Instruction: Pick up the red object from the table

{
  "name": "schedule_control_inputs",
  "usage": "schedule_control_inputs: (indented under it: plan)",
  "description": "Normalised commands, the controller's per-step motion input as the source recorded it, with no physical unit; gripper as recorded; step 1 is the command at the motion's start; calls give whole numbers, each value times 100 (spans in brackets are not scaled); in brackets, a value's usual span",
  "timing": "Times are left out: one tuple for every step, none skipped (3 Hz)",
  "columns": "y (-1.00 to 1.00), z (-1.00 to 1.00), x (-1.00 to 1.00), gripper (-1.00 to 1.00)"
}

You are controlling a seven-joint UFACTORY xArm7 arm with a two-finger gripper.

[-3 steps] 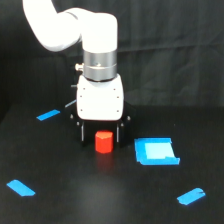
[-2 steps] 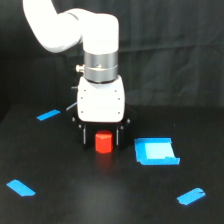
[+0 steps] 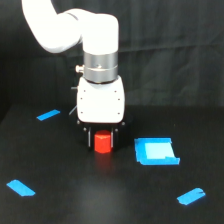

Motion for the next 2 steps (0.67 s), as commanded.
schedule_control_inputs:
  plan:
    - [-9, 8, 7, -97]
    - [-13, 62, 4, -98]
